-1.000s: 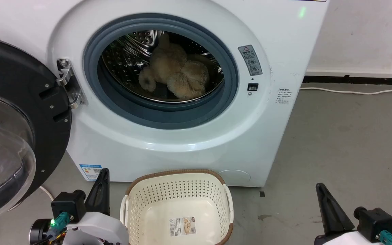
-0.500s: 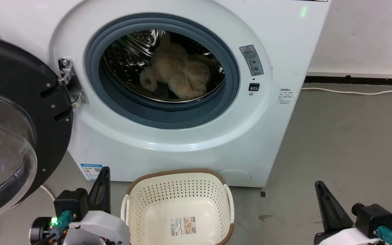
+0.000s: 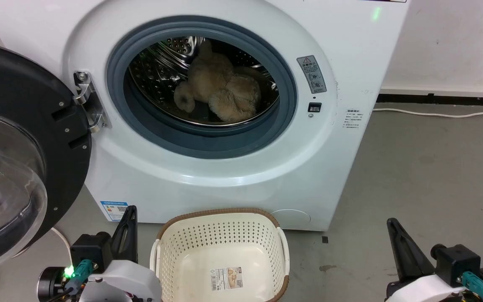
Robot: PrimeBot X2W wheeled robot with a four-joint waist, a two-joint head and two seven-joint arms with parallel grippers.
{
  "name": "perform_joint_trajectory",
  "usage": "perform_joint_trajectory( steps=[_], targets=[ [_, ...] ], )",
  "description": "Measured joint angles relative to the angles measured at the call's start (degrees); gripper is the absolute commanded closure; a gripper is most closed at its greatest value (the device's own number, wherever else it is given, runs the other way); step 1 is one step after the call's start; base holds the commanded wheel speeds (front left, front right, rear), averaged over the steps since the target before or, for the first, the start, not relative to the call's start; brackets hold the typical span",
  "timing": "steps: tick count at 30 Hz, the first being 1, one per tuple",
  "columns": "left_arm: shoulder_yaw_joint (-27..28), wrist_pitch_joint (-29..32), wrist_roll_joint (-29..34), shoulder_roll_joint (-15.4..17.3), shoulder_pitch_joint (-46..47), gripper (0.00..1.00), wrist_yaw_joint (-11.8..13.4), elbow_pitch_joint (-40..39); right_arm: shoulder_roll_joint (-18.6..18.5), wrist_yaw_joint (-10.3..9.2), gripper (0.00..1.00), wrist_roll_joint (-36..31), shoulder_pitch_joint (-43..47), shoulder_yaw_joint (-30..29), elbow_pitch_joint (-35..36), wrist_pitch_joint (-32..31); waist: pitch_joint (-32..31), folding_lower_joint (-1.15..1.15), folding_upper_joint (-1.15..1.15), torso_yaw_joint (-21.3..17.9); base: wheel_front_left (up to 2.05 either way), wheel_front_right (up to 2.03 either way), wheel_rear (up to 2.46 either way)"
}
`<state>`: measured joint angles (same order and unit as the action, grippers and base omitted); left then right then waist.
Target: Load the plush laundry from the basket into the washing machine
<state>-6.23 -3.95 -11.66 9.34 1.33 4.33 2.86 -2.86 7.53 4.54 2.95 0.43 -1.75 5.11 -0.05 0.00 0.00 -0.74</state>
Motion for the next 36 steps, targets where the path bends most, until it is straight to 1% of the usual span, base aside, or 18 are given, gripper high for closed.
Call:
perform_joint_trajectory(
  steps=[23,32,36],
  targets=[
    [3.3,2.0,6.04,-3.33,-0.18,1.0,-2.19,-1.44,0.0,0.0,1.0,-2.14,-1.3,-0.15,0.69,-2.58,0.03,0.0,0.0,0.4,0.0,0.0,0.0],
    [4.82,2.99,8.92,-5.01,-0.22,1.0,-3.43,-2.02,0.0,0.0,1.0,-3.36,-1.47,-0.21,1.05,-4.05,0.04,0.0,0.0,0.59,0.0,0.0,0.0],
    [5.33,3.46,9.87,-5.42,-0.23,1.0,-3.56,-2.27,0.0,0.0,1.0,-3.68,-1.71,-0.24,1.22,-4.46,0.04,0.0,0.0,0.66,0.0,0.0,0.0]
  ],
)
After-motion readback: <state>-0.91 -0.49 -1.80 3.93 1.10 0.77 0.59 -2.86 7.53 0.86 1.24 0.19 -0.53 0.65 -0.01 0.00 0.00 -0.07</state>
